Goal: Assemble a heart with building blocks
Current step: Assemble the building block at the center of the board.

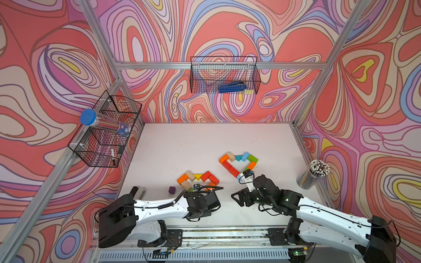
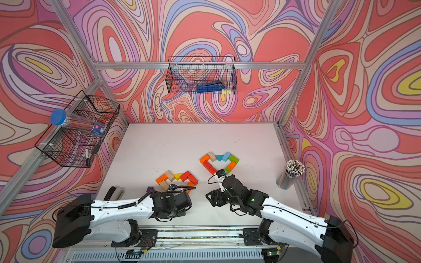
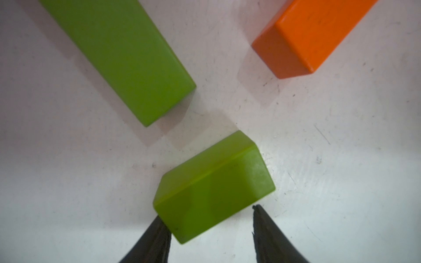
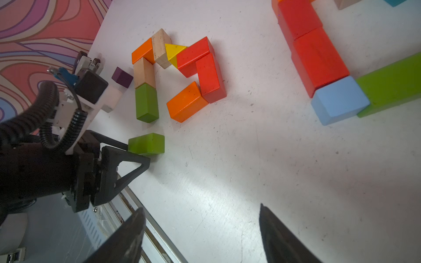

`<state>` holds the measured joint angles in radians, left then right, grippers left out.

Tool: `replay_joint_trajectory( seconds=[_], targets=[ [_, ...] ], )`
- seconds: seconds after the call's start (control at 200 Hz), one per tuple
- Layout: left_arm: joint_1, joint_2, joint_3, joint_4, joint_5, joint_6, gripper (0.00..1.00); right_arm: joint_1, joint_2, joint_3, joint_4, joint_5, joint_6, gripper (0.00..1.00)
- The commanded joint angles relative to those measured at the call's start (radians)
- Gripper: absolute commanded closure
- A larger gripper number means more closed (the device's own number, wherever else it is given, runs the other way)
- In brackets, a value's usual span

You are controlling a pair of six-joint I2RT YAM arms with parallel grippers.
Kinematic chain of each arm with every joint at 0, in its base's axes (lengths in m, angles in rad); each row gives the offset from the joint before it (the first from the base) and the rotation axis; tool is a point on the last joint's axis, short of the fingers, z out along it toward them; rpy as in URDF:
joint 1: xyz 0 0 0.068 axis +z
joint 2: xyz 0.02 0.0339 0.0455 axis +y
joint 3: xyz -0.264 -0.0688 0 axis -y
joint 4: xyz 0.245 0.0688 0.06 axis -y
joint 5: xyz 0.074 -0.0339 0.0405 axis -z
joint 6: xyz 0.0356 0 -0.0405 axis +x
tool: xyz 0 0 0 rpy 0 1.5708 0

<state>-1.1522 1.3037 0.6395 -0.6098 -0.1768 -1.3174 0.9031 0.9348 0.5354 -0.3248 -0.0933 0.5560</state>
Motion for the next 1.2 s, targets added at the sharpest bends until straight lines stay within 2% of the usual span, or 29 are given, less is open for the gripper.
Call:
replay_joint_trajectory(
  seconds=[0.0, 0.245, 0.456, 1.192],
  targets=[
    [0.013, 0.018, 0.027, 0.005, -0.026, 0.007, 0.43, 0.002, -0.007, -0.015, 0.006, 0.019, 0.001, 0.21],
    [0.039, 0.032, 0.03, 0.014, -0.035, 0.002, 0.43, 0.002, -0.011, -0.018, 0.004, 0.021, 0.003, 0.22],
    [0.058, 0.057, 0.052, 0.031, -0.036, 0.013, 0.39, 0.002, -0.009, -0.018, 0.004, 0.023, 0.001, 0.22],
    [0.13, 0.114, 0.095, 0.035, -0.036, 0.043, 0.42, 0.003, -0.009, -0.013, -0.015, 0.04, -0.005, 0.22]
  ],
)
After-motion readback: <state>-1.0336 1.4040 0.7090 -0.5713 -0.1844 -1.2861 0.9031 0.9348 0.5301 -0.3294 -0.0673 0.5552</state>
